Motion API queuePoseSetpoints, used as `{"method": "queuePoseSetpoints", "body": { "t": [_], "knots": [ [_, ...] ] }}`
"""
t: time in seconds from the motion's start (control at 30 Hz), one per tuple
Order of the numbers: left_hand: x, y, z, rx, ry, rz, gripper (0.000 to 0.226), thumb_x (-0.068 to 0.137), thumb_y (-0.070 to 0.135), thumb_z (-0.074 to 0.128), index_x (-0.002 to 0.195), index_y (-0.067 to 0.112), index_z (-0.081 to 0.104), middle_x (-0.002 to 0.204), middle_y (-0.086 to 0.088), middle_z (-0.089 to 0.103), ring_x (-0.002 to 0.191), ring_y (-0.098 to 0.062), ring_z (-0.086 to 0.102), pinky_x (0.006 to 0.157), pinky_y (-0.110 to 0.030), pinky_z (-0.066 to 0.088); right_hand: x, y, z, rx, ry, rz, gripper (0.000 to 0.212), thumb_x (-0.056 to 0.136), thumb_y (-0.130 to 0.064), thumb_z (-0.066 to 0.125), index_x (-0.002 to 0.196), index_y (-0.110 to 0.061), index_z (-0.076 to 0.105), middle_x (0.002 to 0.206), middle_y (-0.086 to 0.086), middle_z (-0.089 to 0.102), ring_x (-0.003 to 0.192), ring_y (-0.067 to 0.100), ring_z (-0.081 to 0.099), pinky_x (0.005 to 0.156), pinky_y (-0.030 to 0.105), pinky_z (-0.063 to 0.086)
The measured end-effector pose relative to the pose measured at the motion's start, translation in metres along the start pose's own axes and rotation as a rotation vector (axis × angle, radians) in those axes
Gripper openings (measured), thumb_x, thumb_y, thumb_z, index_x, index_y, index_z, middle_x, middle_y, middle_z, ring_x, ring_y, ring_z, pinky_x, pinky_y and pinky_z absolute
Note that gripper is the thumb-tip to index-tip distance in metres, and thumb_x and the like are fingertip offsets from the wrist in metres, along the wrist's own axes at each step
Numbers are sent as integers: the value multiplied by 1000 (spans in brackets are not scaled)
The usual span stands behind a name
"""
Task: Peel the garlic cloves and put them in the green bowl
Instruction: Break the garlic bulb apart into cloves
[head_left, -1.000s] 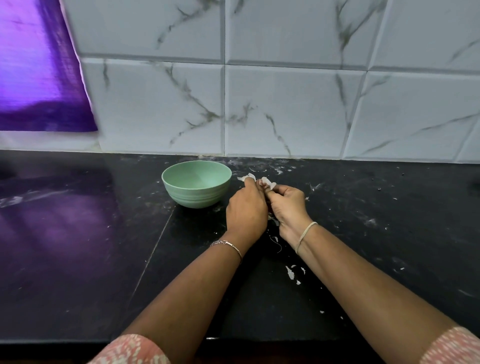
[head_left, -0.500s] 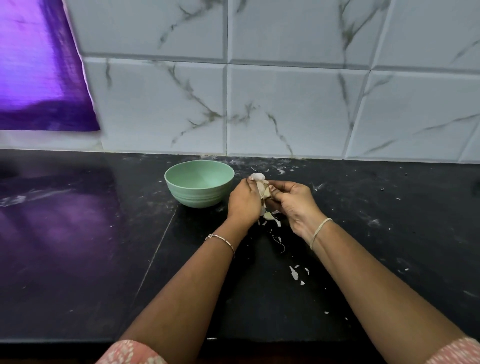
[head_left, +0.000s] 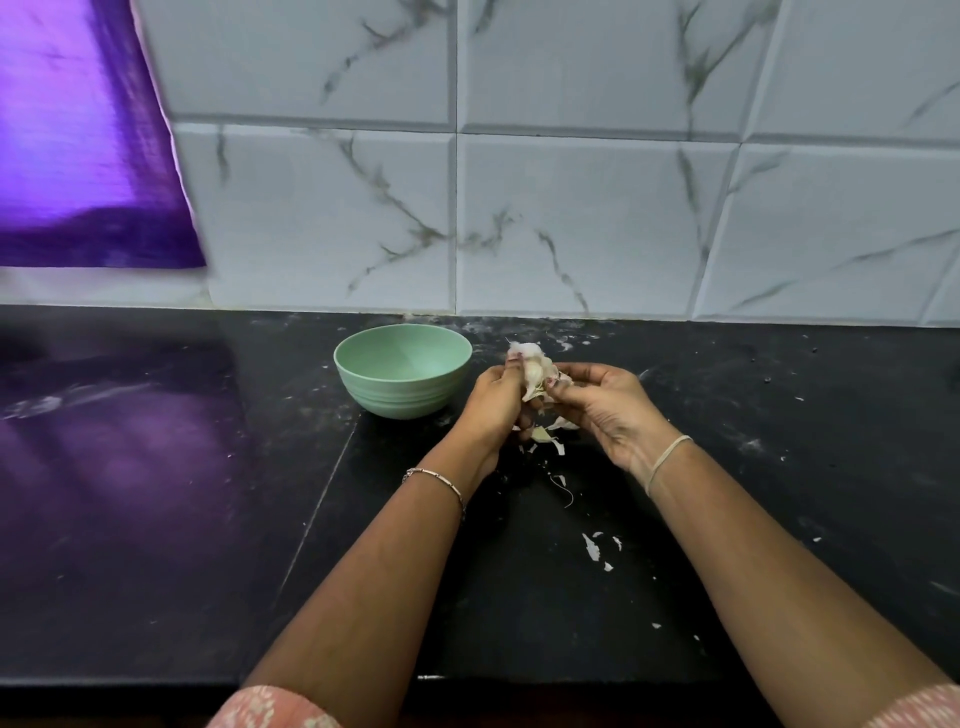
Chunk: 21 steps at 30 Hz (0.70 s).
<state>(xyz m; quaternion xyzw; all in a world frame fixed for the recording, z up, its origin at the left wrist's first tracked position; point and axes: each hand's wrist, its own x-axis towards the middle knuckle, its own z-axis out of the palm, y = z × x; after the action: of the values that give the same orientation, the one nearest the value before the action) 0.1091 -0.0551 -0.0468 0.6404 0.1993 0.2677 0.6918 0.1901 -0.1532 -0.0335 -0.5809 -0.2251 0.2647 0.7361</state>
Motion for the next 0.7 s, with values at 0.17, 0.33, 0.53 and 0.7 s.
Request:
{"method": "queuePoseSetpoints", "body": {
  "t": [0.17,0.33,0.53,0.7],
  "knots": [
    [-3,0,-4,52,-19,-2,40,83,41,74,99,8,57,77,-7,63,43,-5,45,40,-18,37,-1,-2,1,-16,27,-9,18,80,11,68,89,-5,66,79,9,69,70,16,67,62,21,58],
    [2,-3,-4,93,22,27,27,88,29,70,96,9,53,76,-6,63,42,-2,49,42,-17,38,0,-3,-1,-63,19,-8,25,79,15,63,96,-3,67,79,10,70,65,15,66,60,20,56],
    [6,-5,-4,173,102,76,36,98,43,51,104,9,62,73,-3,62,56,-11,53,54,-24,44,2,-4,-3,-164,14,-9,29,74,18,65,91,-6,70,80,8,70,66,13,67,57,21,55],
    [6,2,-8,72,186,102,41,99,47,46,107,8,57,75,-5,52,68,-19,55,61,-31,50,2,-2,-9,-384,11,-80,29,69,18,71,84,-8,71,79,11,70,64,13,65,58,18,55]
  ]
}}
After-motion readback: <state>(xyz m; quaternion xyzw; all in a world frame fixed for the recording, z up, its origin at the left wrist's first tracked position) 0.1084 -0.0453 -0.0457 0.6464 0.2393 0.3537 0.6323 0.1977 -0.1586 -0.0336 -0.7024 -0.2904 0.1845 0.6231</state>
